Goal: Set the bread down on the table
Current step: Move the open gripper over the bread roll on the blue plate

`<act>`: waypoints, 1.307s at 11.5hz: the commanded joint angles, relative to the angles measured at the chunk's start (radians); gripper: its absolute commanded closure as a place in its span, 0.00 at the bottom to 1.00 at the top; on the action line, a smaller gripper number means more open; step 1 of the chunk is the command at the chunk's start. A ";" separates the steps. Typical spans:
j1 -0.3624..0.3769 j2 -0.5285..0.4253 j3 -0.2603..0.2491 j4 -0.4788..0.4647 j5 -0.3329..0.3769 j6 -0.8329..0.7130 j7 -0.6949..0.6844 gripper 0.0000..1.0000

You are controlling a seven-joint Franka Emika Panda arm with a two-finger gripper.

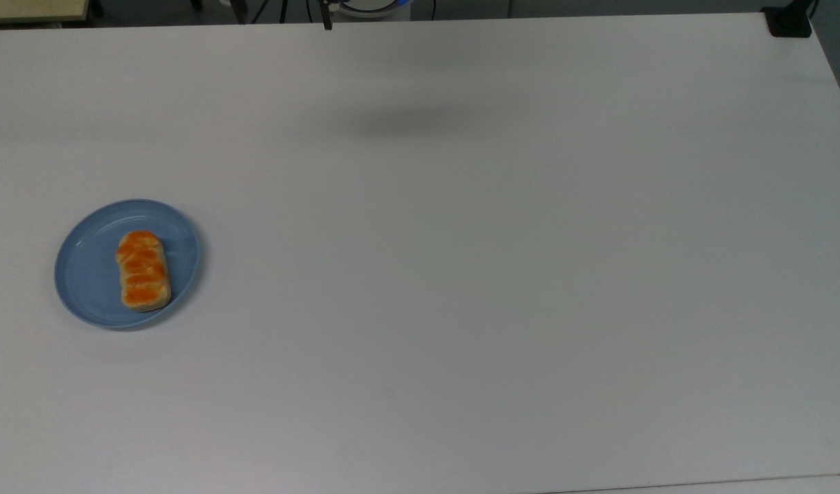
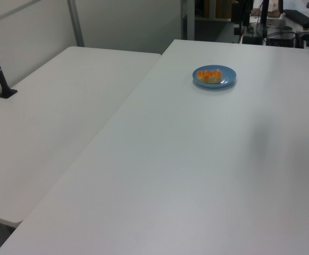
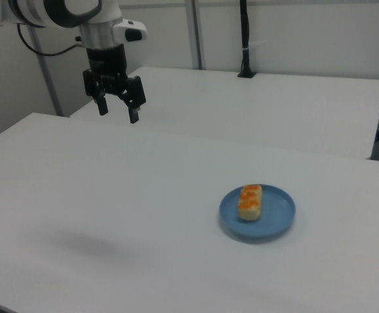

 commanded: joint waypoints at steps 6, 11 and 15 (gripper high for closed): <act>-0.166 0.215 -0.005 -0.011 0.039 0.341 -0.286 0.00; -0.249 0.362 -0.003 -0.011 0.032 0.547 -0.402 0.00; -0.282 0.465 -0.003 -0.011 0.031 0.677 -0.394 0.00</act>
